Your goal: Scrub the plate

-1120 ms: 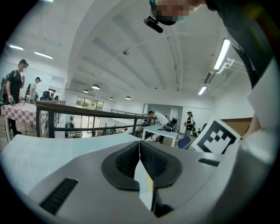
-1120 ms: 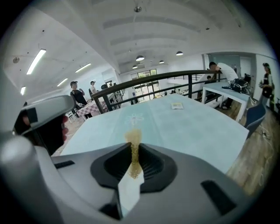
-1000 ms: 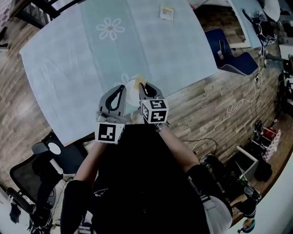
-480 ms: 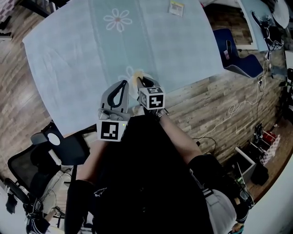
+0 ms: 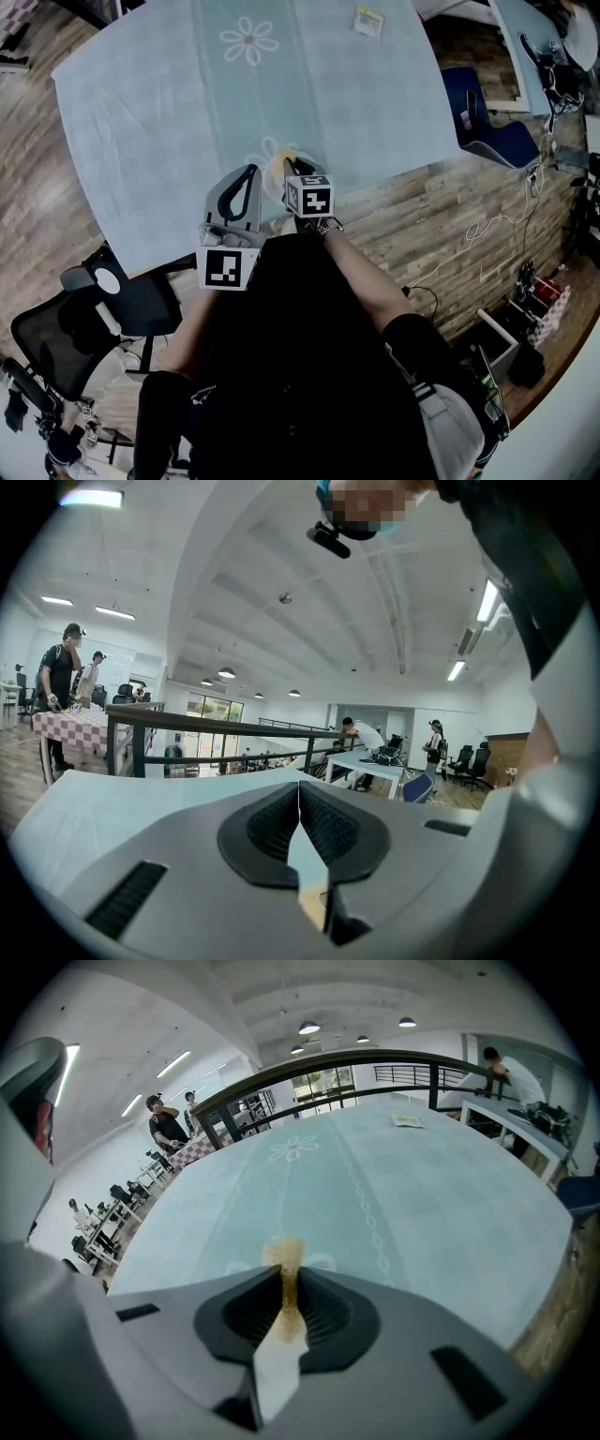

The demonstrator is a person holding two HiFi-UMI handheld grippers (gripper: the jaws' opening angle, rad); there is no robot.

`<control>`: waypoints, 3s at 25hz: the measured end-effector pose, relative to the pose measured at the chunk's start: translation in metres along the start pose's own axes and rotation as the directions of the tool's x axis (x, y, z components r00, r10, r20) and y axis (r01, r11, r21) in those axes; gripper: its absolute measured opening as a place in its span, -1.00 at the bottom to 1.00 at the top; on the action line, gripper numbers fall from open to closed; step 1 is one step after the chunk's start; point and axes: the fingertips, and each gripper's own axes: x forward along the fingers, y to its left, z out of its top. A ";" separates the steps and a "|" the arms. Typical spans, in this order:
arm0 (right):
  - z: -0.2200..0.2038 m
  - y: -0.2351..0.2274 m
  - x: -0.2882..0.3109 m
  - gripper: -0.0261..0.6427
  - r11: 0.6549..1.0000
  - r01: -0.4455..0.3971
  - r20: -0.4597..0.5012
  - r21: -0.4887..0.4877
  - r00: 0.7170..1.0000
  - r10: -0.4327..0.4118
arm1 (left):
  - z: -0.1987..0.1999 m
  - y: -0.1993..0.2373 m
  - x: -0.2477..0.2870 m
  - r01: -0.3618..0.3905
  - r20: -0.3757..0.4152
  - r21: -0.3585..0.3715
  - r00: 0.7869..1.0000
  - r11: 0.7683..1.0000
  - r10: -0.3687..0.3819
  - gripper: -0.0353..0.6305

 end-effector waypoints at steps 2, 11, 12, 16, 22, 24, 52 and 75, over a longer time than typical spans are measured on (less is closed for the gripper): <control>-0.001 -0.005 0.000 -0.77 1.000 0.012 0.000 0.003 1.000 -0.012 | 0.000 -0.003 0.002 0.008 -0.002 0.002 1.000 1.000 -0.008 -0.85; -0.006 -0.014 0.000 -0.77 0.999 0.045 0.003 0.017 0.999 -0.045 | -0.006 -0.008 0.005 0.032 -0.025 0.006 0.999 0.999 -0.032 -0.85; -0.007 -0.017 -0.001 -0.77 0.999 0.050 0.003 0.020 0.999 -0.050 | -0.006 -0.009 0.006 0.037 -0.025 0.008 0.999 0.999 -0.037 -0.85; -0.011 -0.025 -0.004 -0.77 0.997 0.071 0.005 0.041 0.997 -0.071 | -0.008 -0.014 0.006 0.055 -0.029 0.010 0.998 0.998 -0.054 -0.85; -0.011 -0.040 -0.011 -0.77 0.990 0.111 0.013 0.086 0.994 -0.112 | -0.007 -0.018 0.009 0.075 -0.037 0.012 0.997 0.997 -0.074 -0.85; -0.013 -0.045 -0.012 -0.77 0.987 0.125 0.016 0.099 0.992 -0.128 | -0.009 -0.019 0.008 0.083 -0.037 0.013 0.996 0.996 -0.083 -0.85; -0.035 -0.099 -0.076 -0.77 0.913 0.334 0.094 0.235 0.927 -0.364 | -0.013 -0.062 0.006 0.235 -0.019 0.047 0.972 0.971 -0.234 -0.85; -0.007 0.018 -0.041 -0.77 0.996 -0.051 0.116 0.069 0.992 0.043 | -0.005 -0.025 -0.035 0.045 0.017 0.058 0.999 0.997 -0.046 -0.85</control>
